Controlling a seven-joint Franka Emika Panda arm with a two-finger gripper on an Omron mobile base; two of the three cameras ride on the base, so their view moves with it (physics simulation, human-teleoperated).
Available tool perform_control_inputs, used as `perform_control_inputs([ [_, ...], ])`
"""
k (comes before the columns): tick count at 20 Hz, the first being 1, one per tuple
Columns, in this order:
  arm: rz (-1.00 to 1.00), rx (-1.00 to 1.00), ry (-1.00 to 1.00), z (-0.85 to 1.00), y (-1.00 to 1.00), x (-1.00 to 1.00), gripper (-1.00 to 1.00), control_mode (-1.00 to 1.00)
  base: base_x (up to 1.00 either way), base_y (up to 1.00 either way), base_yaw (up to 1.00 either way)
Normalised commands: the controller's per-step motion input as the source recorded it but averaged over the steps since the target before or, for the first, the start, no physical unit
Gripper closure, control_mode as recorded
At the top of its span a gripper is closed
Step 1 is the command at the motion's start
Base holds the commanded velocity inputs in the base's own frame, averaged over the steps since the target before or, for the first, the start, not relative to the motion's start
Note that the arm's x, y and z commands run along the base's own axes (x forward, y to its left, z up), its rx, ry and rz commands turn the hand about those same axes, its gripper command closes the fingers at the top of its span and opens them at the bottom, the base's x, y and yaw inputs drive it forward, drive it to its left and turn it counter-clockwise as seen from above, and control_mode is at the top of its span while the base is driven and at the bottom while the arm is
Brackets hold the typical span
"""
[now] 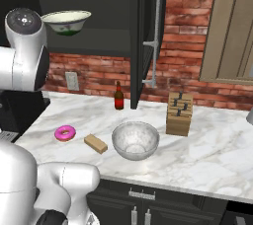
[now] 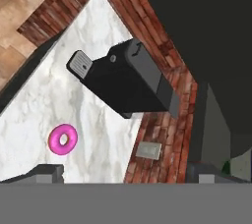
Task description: Pick both bowls and place them on the counter. Then place the cream cheese stick in one bowl and place the donut in the other bowl.
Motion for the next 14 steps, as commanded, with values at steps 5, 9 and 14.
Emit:
perform_control_inputs([
  [5, 0.01, 0.0, -0.16, 0.28, 0.0, 0.35, -1.0, -1.0, 0.0, 0.0, 0.0],
  [9, 0.0, 0.0, -0.05, 0.37, 0.0, 0.47, -1.0, -1.0, 0.0, 0.0, 0.0],
  [14, 0.0, 0.0, -0.02, 0.37, 0.0, 0.5, -1.0, -1.0, 0.0, 0.0, 0.0],
])
